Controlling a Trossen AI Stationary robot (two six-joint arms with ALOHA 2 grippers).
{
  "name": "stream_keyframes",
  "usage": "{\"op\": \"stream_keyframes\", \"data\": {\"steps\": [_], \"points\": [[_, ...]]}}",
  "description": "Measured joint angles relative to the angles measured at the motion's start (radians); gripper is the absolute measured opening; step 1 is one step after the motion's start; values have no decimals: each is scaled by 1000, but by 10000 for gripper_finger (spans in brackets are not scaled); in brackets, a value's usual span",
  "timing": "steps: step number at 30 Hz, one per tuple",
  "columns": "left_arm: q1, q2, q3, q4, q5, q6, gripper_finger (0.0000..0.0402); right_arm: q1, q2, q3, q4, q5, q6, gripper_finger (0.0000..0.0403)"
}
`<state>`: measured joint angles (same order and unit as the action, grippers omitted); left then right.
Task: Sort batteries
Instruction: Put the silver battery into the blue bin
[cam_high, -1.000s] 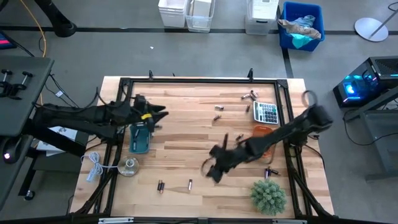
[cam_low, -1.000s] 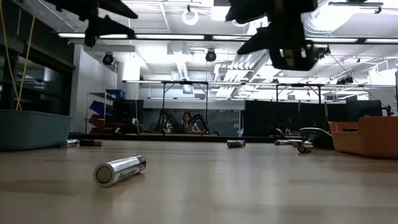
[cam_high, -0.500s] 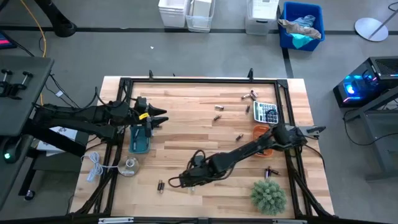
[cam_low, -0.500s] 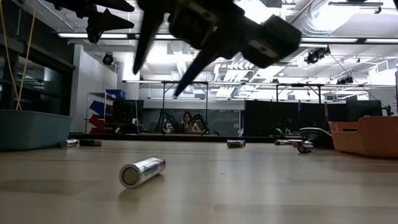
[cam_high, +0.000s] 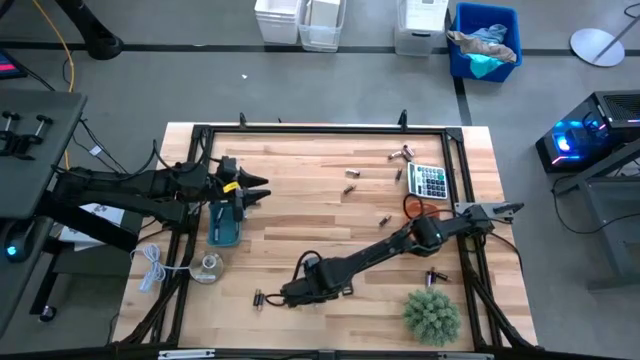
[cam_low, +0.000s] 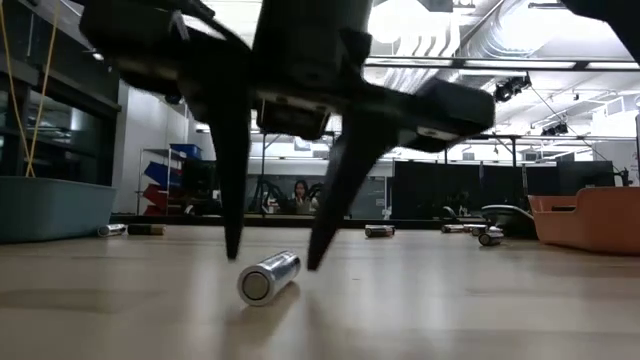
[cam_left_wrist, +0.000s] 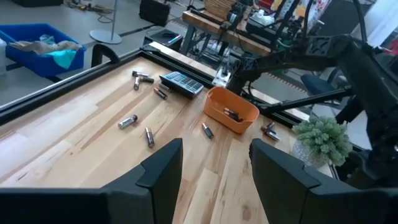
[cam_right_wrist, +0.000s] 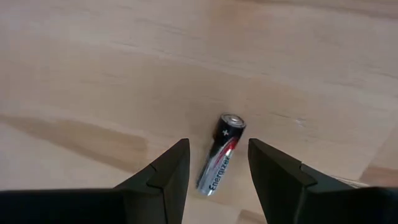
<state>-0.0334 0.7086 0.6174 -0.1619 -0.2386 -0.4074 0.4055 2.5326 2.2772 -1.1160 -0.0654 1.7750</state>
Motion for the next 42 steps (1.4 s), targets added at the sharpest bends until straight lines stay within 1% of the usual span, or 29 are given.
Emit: {"op": "stream_keyframes", "data": {"steps": [3, 5, 7, 8, 9, 10, 12, 14, 16, 17, 19, 21, 24, 26, 27, 29, 33, 35, 40, 42], "points": [[0, 0, 0, 2, 0, 0, 174, 7, 17, 0, -16, -18, -3, 157], [0, 0, 0, 4, 0, 0, 174, 11, 22, 1, -17, -14, -44, 146], [0, 0, 0, 18, 0, 0, 174, 11, 27, 2, -22, -11, -94, 113], [0, 0, 0, 32, -2, 0, 174, 9, 27, 2, -24, 1, -118, 85], [0, 0, 0, 51, -2, 0, 174, 5, 27, 2, -21, 21, -148, 52], [0, 0, 0, 77, -2, 0, 174, 0, 28, 9, -3, 52, -187, 32], [0, -5, 0, 144, 5, -1, 174, -25, 35, 40, 41, 118, -265, 29], [0, -12, 0, 243, 35, -13, 174, -71, 38, 59, 121, 237, -352, 32], [0, -23, 4, 356, 84, -41, 174, -121, 38, 77, 258, 311, -448, 31], [0, -24, 11, 432, 109, -60, 174, -145, 38, 78, 358, 324, -505, 31], [-1, -30, 20, 563, 153, -95, 174, -188, 37, 68, 580, 315, -603, 31], [-1, -30, 36, 681, 189, -125, 174, -230, 37, 48, 762, 307, -661, 31], [-1, -30, 52, 770, 222, -179, 174, -297, 37, 38, 914, 303, -725, 31], [-1, -30, 62, 800, 236, -192, 174, -335, 37, 38, 972, 293, -757, 31], [-1, -30, 62, 800, 236, -192, 174, -349, 37, 38, 988, 266, -766, 31], [0, -30, 63, 801, 236, -193, 174, -364, 37, 37, 1006, 212, -771, 31], [0, -27, 63, 798, 228, -194, 174, -382, 47, 37, 1085, 161, -785, 31], [0, -28, 63, 800, 216, -194, 174, -386, 59, 37, 1139, 161, -773, 31], [0, -28, 63, 812, 158, -192, 174, -386, 106, 37, 1165, 160, -737, 31], [0, -28, 63, 811, 136, -182, 174, -385, 132, 36, 1218, 149, -733, 31]]}}
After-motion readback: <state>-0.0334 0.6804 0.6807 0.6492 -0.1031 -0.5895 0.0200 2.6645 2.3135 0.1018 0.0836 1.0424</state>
